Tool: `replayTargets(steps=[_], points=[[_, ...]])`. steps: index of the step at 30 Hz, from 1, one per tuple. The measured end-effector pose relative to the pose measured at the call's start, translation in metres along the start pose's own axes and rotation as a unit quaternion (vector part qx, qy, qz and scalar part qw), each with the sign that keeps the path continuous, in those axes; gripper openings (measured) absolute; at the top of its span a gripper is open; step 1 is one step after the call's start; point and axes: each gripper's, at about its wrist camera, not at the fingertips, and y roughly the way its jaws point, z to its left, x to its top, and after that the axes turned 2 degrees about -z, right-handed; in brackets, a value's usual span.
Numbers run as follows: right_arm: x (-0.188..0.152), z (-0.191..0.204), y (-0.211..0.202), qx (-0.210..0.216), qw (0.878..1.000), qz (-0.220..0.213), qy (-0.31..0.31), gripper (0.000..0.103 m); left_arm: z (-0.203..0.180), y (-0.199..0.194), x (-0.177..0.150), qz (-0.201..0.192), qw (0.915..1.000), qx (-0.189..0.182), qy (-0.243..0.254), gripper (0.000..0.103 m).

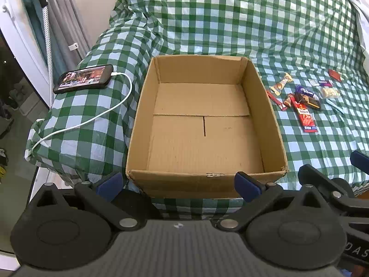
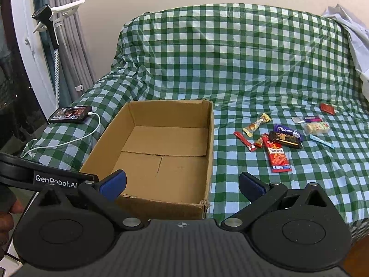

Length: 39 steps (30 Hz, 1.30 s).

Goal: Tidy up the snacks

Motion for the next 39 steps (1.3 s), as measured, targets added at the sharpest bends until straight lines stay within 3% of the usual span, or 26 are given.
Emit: replayTargets(steps=[11,18,21,25,29,32,39], points=[[0.004,-0.036,0.007,0.015,0.999,0.005,0.047,0.103,-0.031,0.007,0.016,-0.005,0.9996,0.003,0.028,0.103],[0.007,-0.073,0.008,0.002,0.996,-0.006,0.086,0.103,-0.061,0.013,0.032,-0.004,0.9982,-0.049,0.035,0.103],[0.008,-0.093,0.007,-0.011,0.996,-0.008,0.094,0.103,-0.085,0.016,0.036,-0.015,0.9971,-0.049,0.056,0.103],[0.008,-0.126,0.009,-0.039,0.993,-0.018,0.110,0.103,-0.118,0.022,0.051,-0.019,0.9940,-0.039,0.100,0.103],[0.011,-0.170,0.014,-0.080,0.987,-0.023,0.138,0.103,-0.151,0.027,0.080,-0.026,0.9866,-0.093,0.132,0.103],[0.019,-0.209,0.019,-0.114,0.980,-0.027,0.162,0.103,-0.181,0.042,0.104,-0.015,0.9821,-0.111,0.152,0.103],[0.049,-0.318,0.078,-0.181,0.953,-0.019,0.240,0.103,-0.265,0.139,0.176,0.035,0.9740,-0.118,0.191,0.103]])
